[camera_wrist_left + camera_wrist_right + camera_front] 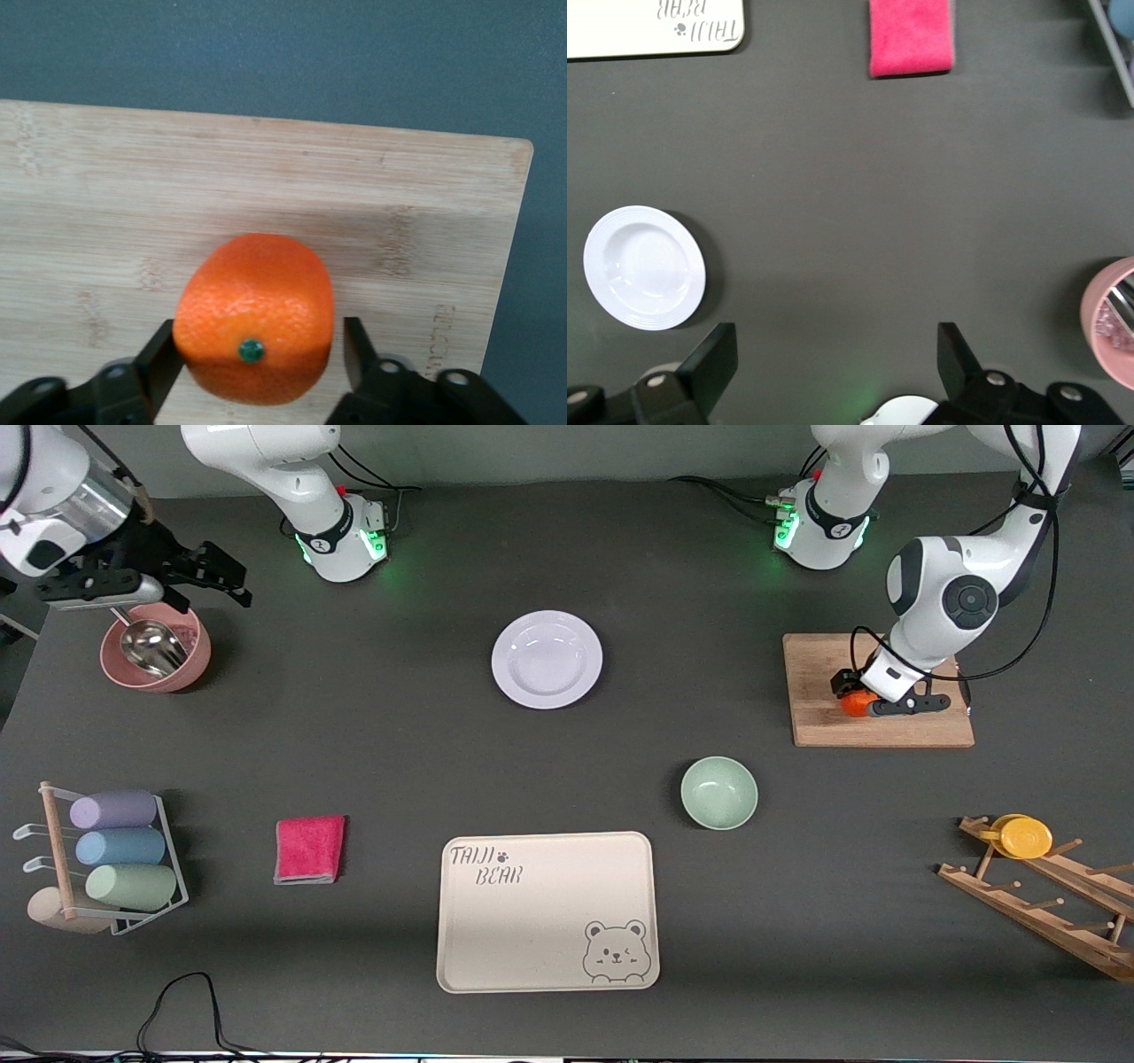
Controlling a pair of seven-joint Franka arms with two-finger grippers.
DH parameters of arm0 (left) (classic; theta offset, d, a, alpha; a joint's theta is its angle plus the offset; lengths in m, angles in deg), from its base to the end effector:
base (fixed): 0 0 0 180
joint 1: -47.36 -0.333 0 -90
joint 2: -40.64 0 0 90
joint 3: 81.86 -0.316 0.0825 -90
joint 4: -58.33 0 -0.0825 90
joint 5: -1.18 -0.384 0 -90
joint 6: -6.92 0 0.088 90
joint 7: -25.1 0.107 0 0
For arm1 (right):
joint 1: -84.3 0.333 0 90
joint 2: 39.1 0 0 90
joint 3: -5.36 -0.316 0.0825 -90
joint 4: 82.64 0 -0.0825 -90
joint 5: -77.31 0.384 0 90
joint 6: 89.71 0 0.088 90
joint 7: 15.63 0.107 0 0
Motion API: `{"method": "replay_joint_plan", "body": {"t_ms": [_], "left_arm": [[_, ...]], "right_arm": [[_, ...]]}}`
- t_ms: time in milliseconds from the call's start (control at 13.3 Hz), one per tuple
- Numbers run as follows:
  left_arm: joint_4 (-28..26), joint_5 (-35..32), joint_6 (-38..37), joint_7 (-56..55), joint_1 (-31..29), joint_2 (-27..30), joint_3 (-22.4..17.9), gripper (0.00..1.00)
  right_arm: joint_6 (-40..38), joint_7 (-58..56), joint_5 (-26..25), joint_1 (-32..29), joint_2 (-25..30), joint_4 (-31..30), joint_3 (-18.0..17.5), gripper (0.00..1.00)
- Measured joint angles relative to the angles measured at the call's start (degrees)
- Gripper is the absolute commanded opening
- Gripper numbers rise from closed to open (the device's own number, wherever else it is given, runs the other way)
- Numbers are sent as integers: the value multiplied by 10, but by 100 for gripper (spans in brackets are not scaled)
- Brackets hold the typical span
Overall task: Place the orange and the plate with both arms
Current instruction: 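Carry the orange onto the white plate while the right gripper approaches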
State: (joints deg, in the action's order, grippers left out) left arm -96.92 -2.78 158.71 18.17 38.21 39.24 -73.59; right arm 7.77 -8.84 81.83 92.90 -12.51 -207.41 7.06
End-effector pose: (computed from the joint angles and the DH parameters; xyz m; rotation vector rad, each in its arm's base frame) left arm 0.3967 0.0038 0.2130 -3.1058 -0.1148 0.1289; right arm 0.4073 0.0549 0.5718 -3.0521 0.0086 0.0357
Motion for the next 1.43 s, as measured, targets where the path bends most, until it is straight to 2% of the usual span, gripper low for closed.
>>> {"method": "replay_joint_plan", "body": {"t_ms": [75, 151, 377, 527, 603, 828, 979, 1130, 1431], "left_arm": [[1, 0, 0, 0, 0, 2, 0, 11], [4, 0, 0, 0, 0, 1, 0, 0], [21, 0, -19, 0, 0, 3, 0, 0], [58, 2, -96, 0, 2, 19, 5, 0], [89, 13, -156, 0, 9, 34, 15, 0], [212, 109, -345, -30, 60, 80, 50, 0], [282, 146, -408, -97, 97, 93, 81, 0], [326, 163, -418, -199, 134, 90, 121, 0], [359, 168, -375, -403, 183, 46, 206, 0]], "right_arm": [[4, 10, 10, 11, 0, -4, -2, 100], [9, 16, 33, 17, -1, -10, -3, 100], [55, 16, 103, 18, -4, -49, -3, 100], [99, -5, 161, 19, -7, -92, -4, 100], [121, -30, 196, 20, -8, -115, -4, 100], [178, -110, 298, 20, -11, -183, -4, 100], [206, -193, 388, 20, -19, -226, -1, 100], [230, -282, 477, 20, -38, -266, 2, 100], [240, -479, 660, 20, -101, -322, 5, 100]]}}
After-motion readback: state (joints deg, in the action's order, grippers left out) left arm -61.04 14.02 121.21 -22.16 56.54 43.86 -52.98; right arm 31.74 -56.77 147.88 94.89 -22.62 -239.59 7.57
